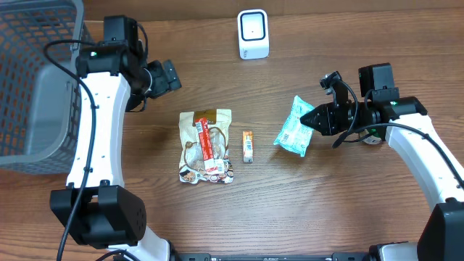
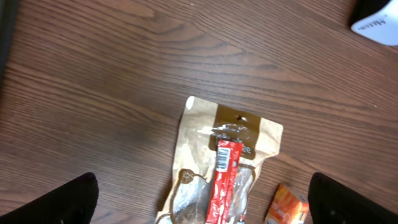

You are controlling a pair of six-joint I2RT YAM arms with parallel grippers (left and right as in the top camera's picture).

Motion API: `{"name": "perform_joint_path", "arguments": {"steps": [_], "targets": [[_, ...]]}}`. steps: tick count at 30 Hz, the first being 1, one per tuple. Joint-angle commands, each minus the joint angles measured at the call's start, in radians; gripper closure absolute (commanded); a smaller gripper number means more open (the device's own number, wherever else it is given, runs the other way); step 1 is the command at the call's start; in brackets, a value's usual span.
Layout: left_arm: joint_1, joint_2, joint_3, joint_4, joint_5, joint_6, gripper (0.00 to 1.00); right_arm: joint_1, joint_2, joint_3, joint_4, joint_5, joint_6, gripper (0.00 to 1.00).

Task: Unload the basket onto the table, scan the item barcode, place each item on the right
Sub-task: 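Retract the left gripper back to the left side, then lift the teal pack and carry it up to the white scanner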

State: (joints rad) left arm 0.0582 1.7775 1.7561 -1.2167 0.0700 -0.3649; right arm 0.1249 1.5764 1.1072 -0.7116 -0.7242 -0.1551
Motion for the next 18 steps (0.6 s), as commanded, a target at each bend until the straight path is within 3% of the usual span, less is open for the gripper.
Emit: {"name": "perform_joint_path", "arguments": {"steps": [1,11,18], "targets": [[0.006,-0.021,0.013,-0.003,-0.003,0.014,0.0,0.003,-0.016,0.021,0.009,-0.01,-0.01,0.96],[0.003,-0.021,0.013,-0.002,-0.003,0.014,0.0,0.003,-0.016,0.076,0.044,0.114,0.07,0.97],[0.001,-0.021,0.013,-0.002,-0.003,0.014,0.0,0.004,-0.016,0.292,-0.03,0.249,0.077,0.97]]}}
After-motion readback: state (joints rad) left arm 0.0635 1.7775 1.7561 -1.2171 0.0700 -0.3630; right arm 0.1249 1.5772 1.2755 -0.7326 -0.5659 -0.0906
